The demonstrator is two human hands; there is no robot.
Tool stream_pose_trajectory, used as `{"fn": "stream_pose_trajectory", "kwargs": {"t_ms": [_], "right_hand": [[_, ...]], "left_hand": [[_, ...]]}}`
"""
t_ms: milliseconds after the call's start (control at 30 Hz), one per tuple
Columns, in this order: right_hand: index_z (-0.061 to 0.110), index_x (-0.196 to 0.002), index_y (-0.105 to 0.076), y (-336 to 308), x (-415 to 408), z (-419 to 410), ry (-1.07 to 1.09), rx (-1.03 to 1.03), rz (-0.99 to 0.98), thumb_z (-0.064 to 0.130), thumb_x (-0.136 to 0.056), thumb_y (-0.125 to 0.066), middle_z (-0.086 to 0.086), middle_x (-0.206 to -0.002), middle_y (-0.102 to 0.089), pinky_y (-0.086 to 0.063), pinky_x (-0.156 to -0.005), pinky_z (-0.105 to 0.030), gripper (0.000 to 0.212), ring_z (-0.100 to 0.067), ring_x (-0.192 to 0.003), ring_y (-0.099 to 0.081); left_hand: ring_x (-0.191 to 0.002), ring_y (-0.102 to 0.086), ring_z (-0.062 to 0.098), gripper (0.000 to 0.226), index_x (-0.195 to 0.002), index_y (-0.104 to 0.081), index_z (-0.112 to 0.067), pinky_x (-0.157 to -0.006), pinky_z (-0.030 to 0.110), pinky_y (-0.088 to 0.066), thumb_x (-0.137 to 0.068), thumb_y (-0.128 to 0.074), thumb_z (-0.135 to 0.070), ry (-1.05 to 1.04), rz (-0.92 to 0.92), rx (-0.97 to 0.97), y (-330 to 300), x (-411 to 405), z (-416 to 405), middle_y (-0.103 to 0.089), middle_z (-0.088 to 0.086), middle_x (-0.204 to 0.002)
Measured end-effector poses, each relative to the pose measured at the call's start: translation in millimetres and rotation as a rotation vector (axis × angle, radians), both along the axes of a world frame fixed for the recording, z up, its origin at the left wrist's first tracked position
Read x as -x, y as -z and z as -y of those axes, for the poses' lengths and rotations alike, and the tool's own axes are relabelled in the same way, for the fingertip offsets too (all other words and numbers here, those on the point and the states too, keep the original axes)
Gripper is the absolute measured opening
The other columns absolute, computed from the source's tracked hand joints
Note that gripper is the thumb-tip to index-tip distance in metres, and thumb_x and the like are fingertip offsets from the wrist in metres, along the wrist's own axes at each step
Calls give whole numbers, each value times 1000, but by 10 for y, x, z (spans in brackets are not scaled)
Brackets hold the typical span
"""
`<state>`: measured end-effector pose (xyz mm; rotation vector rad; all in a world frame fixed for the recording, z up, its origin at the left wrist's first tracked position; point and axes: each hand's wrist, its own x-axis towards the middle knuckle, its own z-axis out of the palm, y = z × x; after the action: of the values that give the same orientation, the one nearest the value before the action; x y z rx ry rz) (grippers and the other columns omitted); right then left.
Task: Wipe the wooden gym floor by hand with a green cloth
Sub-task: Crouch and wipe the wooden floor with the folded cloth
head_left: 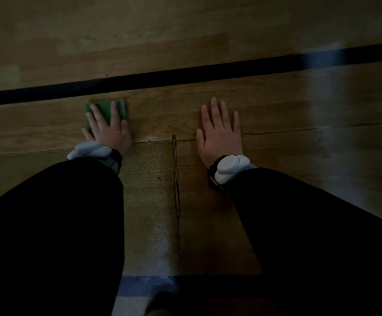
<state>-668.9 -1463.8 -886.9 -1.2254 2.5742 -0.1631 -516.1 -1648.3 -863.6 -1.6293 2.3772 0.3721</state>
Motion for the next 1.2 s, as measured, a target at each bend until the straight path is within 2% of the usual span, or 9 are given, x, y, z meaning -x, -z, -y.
{"fn": "stream_pose_trajectory", "kwargs": {"t_ms": [100,467,533,667,767,833,967,1100,1200], "right_hand": [[18,-153,-7,-10,-7,8,4,-6,-5,40,-100,-23,-6,-161,4,6,-116,-47,60,-24,-148,5],[19,-153,-5,-35,-26,45,23,-52,-9,39,-100,-21,-5,-161,6,6,-116,-47,59,-23,-148,7],[19,-153,-5,-47,-33,47,25,-59,-10,38,-100,-21,-5,-161,7,6,-116,-47,58,-23,-148,7],[19,-153,-5,-49,-25,56,23,-54,-6,37,-100,-21,-4,-161,6,6,-116,-47,58,-23,-148,7],[20,-153,-5,-50,-14,44,28,-53,-2,37,-100,-21,-3,-161,6,5,-117,-46,58,-22,-148,7],[21,-153,-3,-58,-6,32,27,-62,3,38,-101,-20,-3,-161,8,6,-117,-46,58,-22,-147,8],[23,-152,3,-87,27,36,13,-101,32,39,-101,-18,-2,-160,14,8,-117,-46,58,-22,-147,13],[22,-152,6,-142,56,42,-7,-143,78,39,-101,-19,-2,-159,19,11,-115,-46,59,-22,-146,16],[22,-152,9,-243,116,73,-31,-207,159,38,-101,-24,-2,-158,22,11,-116,-46,62,-23,-145,19]], "left_hand": [[-147,9,29,56,-152,-4,-31,-117,52,4,-101,-25,-39,67,3,20,8,103,-151,11,10,-159],[-147,12,28,56,-150,2,-36,-115,48,10,-97,-13,-49,642,57,34,70,157,-1021,13,7,-159],[-147,6,29,61,-151,-4,-36,-116,49,6,-91,-4,-51,701,34,49,73,80,-1096,5,7,-160],[-143,-21,36,57,-149,-24,-31,-113,55,-13,-94,-20,-47,868,19,109,113,-65,-1069,-23,12,-156],[-144,-21,34,56,-149,-15,-32,-112,54,-17,-95,-20,-48,933,26,80,105,-100,-968,-23,10,-157],[-146,-11,30,56,-147,-2,-36,-115,50,-12,-94,-11,-51,961,57,33,86,-110,-875,-11,7,-159],[-147,8,27,57,-143,15,-38,-117,44,3,-89,3,-55,854,125,-6,-1,-191,-601,11,4,-159],[-146,14,26,57,-150,8,-33,-119,47,1,-102,-20,-41,457,176,-130,-185,-376,-127,20,5,-158],[-147,10,29,57,-152,4,-30,-118,50,-3,-102,-24,-37,319,168,-136,-224,-456,-46,16,6,-159]]}}
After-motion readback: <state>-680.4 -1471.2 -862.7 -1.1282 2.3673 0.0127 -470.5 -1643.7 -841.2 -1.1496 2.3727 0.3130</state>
